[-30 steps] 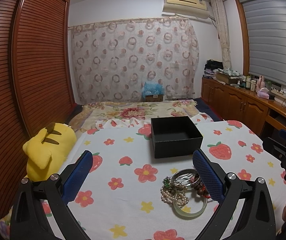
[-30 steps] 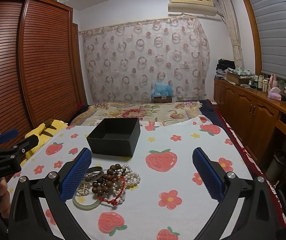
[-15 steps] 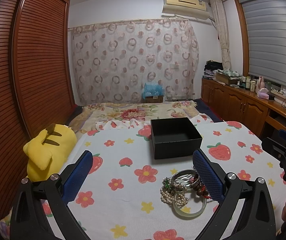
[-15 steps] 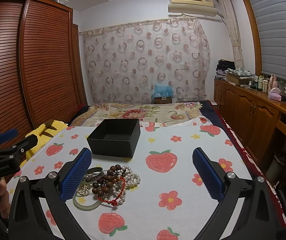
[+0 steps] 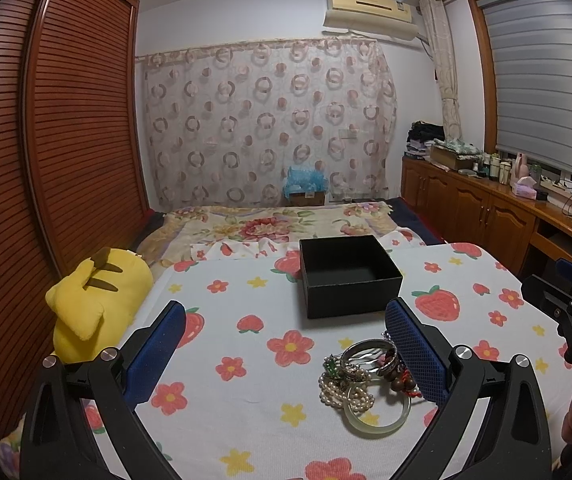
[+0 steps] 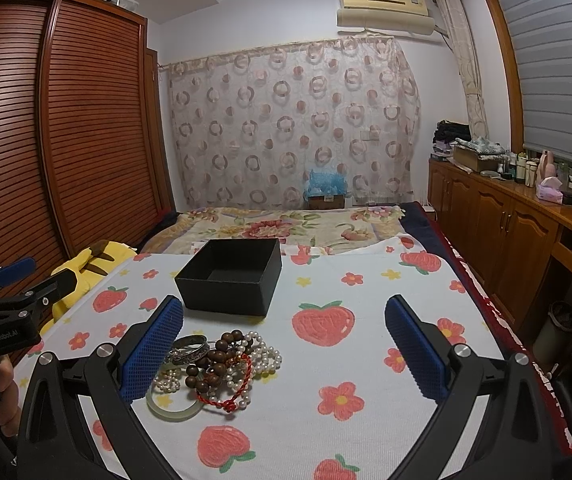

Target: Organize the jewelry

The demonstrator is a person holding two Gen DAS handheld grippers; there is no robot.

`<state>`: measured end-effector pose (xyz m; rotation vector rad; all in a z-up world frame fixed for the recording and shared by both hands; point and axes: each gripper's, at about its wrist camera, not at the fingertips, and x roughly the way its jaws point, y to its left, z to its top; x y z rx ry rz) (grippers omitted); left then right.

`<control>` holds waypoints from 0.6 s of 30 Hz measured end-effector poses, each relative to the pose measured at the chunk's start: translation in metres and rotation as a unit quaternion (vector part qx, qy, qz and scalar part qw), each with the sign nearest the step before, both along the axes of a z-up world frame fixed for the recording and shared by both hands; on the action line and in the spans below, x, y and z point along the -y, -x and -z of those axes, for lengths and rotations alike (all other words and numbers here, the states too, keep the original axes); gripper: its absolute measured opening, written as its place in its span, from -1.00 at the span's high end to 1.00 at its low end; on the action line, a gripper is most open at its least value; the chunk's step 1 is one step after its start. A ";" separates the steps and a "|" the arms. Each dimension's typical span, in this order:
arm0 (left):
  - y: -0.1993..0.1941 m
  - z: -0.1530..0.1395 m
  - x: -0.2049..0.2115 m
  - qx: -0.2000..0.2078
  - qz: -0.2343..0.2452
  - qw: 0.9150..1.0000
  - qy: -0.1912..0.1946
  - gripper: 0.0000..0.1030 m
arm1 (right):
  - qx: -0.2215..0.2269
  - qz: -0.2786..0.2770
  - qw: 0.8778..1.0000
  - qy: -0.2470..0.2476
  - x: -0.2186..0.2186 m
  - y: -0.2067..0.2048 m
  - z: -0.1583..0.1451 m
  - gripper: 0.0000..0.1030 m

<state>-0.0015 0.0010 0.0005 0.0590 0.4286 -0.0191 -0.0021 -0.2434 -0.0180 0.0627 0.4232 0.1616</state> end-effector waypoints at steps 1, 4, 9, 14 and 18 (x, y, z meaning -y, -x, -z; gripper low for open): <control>0.000 0.000 0.000 0.000 0.000 1.000 0.000 -0.88 | 0.000 0.000 1.000 0.000 0.000 0.000 0.000 -0.96; 0.000 0.000 0.000 0.000 0.000 1.000 0.000 -0.88 | 0.001 0.000 1.000 0.001 0.000 0.000 0.000 -0.96; 0.000 0.000 0.000 0.000 0.000 1.000 0.000 -0.88 | 0.001 -0.001 1.000 0.000 -0.002 0.003 -0.001 -0.96; 0.000 0.000 0.000 0.000 0.000 1.000 0.001 -0.88 | 0.001 -0.002 1.000 0.001 -0.001 0.004 -0.002 -0.96; 0.001 -0.014 -0.006 -0.003 0.000 1.000 0.001 -0.88 | -0.002 -0.006 1.000 0.001 -0.008 0.001 -0.010 -0.96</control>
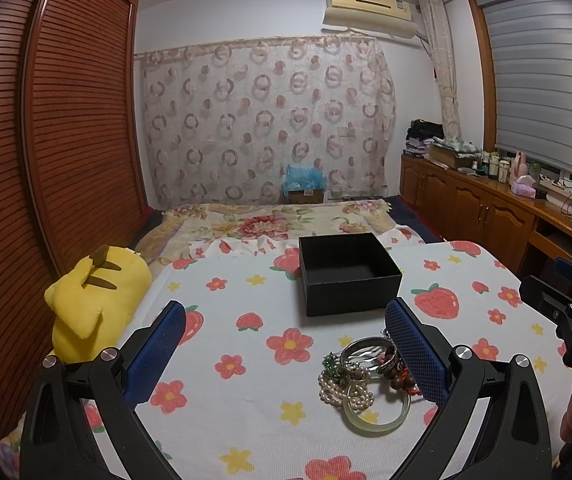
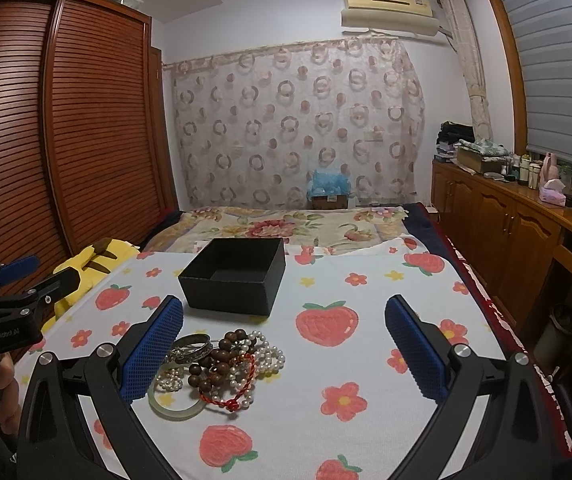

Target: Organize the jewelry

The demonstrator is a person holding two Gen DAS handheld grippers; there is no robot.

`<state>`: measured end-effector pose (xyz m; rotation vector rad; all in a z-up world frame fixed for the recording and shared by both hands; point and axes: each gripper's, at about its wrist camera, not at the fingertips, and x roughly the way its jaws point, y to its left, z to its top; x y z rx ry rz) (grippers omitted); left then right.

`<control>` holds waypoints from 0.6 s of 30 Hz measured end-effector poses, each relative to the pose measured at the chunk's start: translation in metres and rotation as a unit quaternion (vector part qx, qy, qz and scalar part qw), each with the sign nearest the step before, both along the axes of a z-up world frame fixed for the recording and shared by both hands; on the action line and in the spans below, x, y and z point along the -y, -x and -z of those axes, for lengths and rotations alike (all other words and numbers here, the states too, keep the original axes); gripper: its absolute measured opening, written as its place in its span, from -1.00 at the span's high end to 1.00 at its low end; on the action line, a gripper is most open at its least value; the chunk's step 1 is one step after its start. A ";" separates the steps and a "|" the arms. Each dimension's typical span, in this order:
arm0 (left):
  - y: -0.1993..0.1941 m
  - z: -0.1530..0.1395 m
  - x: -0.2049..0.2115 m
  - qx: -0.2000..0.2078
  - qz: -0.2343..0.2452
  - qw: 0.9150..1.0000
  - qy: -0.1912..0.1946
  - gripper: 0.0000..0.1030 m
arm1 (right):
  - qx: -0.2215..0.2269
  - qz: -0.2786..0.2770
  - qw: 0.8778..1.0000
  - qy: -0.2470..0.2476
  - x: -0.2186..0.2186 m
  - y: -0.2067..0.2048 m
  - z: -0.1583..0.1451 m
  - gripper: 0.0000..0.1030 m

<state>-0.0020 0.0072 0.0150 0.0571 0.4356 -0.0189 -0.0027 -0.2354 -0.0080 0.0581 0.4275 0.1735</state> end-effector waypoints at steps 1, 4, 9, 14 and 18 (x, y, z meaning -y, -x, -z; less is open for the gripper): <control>0.002 -0.001 0.000 -0.002 0.000 1.000 0.000 -0.88 | -0.002 -0.002 1.000 -0.001 -0.001 -0.002 0.001 -0.96; 0.001 0.003 0.002 -0.011 -0.001 1.000 -0.003 -0.88 | -0.008 -0.005 1.000 -0.001 -0.002 -0.006 0.003 -0.96; -0.005 0.020 0.002 -0.024 -0.002 1.000 -0.006 -0.88 | -0.014 -0.016 1.000 0.002 -0.005 -0.013 0.013 -0.96; -0.014 0.038 -0.006 -0.055 0.005 0.998 0.001 -0.88 | -0.024 -0.039 0.999 0.002 -0.009 -0.021 0.022 -0.96; -0.022 0.056 -0.013 -0.081 0.008 0.997 -0.014 -0.88 | -0.032 -0.057 0.998 0.015 -0.016 -0.025 0.032 -0.96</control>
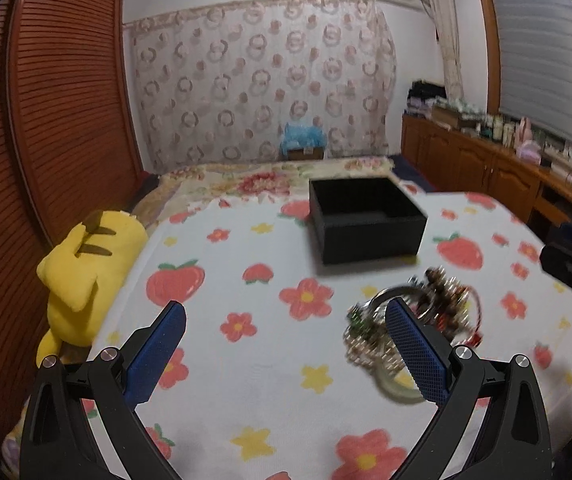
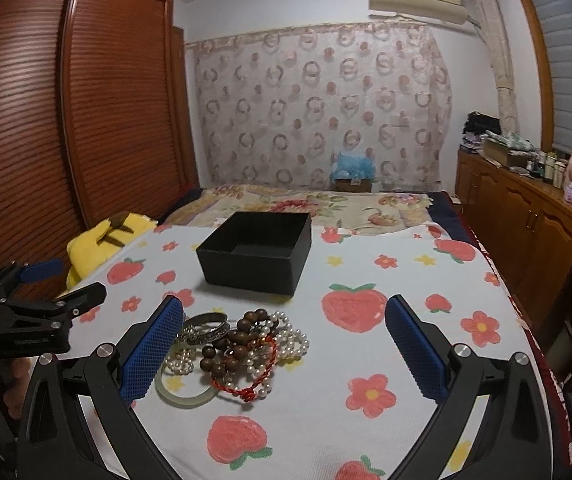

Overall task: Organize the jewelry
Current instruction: 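Close the left gripper on the silver bangle while the right gripper grasps the red string bracelet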

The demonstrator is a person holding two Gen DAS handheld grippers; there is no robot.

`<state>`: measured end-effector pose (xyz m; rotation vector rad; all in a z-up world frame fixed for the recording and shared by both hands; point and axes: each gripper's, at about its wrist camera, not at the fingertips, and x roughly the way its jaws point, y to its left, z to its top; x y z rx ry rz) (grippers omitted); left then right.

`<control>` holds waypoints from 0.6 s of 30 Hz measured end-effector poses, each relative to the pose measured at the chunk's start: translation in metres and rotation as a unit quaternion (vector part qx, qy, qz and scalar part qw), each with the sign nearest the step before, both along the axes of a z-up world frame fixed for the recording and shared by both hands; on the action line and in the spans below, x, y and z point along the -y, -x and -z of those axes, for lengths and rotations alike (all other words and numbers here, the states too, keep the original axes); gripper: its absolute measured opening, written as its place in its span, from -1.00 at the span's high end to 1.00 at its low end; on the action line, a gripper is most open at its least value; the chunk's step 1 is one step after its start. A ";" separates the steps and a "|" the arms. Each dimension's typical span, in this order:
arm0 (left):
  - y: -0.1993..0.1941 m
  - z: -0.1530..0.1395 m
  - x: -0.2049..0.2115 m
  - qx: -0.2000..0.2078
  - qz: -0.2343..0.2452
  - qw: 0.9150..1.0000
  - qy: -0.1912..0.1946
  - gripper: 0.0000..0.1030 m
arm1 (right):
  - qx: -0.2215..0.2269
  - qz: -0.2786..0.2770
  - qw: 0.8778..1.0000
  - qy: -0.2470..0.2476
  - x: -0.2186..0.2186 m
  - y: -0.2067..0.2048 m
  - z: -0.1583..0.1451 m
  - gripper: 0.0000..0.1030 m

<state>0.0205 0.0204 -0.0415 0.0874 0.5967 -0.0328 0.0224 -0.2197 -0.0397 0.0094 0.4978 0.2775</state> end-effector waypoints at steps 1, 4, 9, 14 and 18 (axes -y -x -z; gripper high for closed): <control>-0.002 0.003 -0.002 -0.006 0.004 1.000 0.002 -0.88 | -0.003 -0.006 1.000 0.000 -0.001 -0.001 0.002 -0.95; -0.006 0.012 -0.005 -0.024 0.019 0.999 0.012 -0.88 | -0.012 -0.023 1.000 0.001 -0.001 -0.004 0.008 -0.90; -0.016 0.020 -0.004 -0.052 0.050 0.997 0.017 -0.88 | -0.027 -0.046 0.998 0.011 -0.002 -0.005 0.016 -0.72; -0.030 0.022 0.006 -0.082 0.112 0.990 0.039 -0.88 | -0.040 -0.065 0.997 0.024 -0.005 -0.007 0.025 -0.69; -0.043 0.024 0.015 -0.108 0.147 0.982 0.058 -0.88 | -0.055 -0.080 0.995 0.028 -0.006 -0.008 0.032 -0.66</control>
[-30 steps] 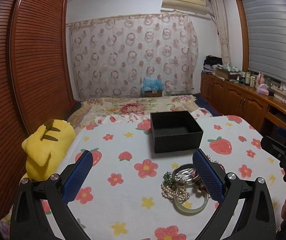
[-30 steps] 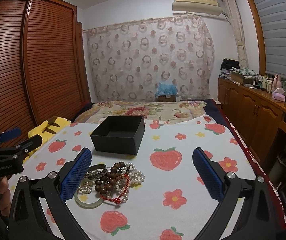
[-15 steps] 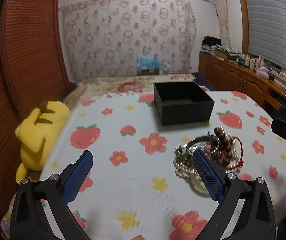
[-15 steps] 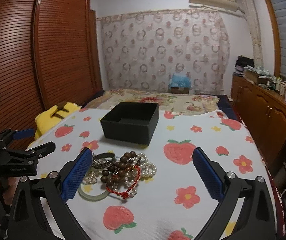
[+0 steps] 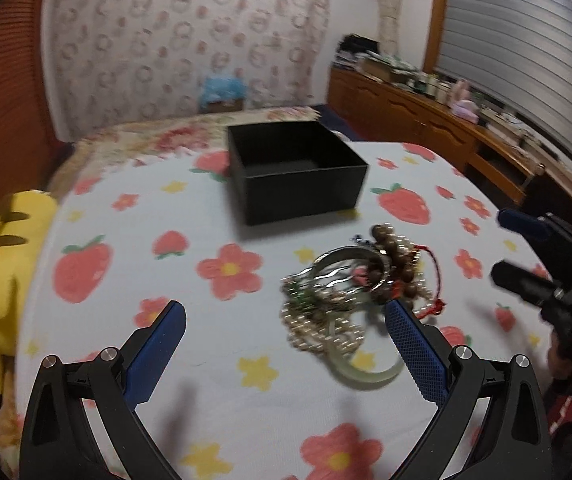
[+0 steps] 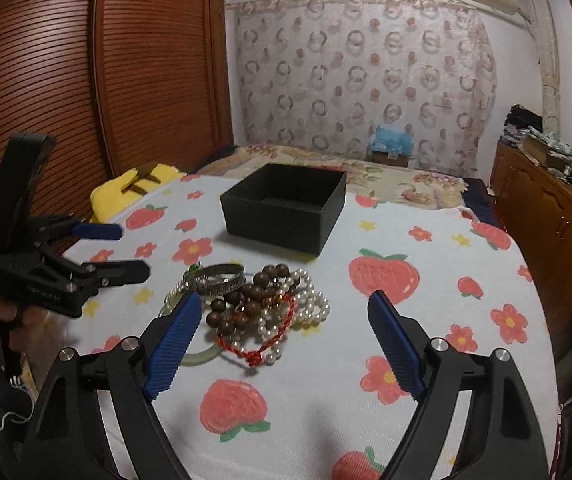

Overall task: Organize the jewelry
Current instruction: 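Close the left gripper on the silver bangle while the right gripper grasps the red string bracelet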

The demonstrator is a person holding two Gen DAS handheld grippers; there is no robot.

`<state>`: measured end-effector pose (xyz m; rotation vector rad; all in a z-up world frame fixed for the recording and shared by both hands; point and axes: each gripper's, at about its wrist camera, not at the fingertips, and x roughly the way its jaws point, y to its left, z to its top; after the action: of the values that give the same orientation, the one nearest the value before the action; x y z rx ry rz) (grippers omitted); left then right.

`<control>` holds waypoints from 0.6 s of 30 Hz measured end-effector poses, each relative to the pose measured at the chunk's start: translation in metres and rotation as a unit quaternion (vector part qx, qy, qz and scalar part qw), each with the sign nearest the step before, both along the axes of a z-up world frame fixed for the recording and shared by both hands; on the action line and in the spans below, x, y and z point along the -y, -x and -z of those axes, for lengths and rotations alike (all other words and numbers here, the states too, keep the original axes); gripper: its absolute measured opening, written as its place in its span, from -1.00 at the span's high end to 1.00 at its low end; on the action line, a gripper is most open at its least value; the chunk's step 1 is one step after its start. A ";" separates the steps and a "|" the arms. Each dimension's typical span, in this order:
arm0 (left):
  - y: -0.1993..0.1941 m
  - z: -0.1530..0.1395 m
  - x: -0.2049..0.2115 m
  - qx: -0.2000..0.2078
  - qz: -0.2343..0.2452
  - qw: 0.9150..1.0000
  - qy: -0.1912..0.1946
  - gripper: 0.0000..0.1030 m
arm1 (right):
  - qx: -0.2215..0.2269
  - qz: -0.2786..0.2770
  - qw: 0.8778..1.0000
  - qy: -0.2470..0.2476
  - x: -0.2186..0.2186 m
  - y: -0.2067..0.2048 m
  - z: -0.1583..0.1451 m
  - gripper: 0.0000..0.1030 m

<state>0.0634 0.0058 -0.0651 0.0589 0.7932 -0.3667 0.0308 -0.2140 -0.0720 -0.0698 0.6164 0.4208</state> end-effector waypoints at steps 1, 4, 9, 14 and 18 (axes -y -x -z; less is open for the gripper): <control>-0.004 0.001 0.003 -0.008 0.010 1.000 0.005 -0.85 | -0.003 -0.003 1.000 0.001 0.000 0.000 0.001 -0.65; -0.017 0.004 0.014 -0.033 0.045 0.998 0.017 -0.64 | -0.013 -0.008 1.000 0.005 0.002 -0.001 0.005 -0.64; -0.036 0.013 0.041 -0.071 0.086 0.994 0.013 -0.40 | -0.022 -0.009 1.000 0.011 0.005 -0.002 0.009 -0.64; -0.052 0.020 0.057 -0.090 0.103 0.991 0.010 -0.40 | -0.028 -0.015 0.999 0.013 0.005 -0.003 0.010 -0.64; -0.064 0.029 0.060 -0.114 0.104 0.988 0.007 -0.37 | -0.037 -0.027 0.999 0.008 0.004 -0.005 0.013 -0.64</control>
<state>0.1277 -0.0538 -0.0936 0.0879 1.0131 -0.5850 0.0359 -0.2177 -0.0849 -0.0858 0.6926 0.4727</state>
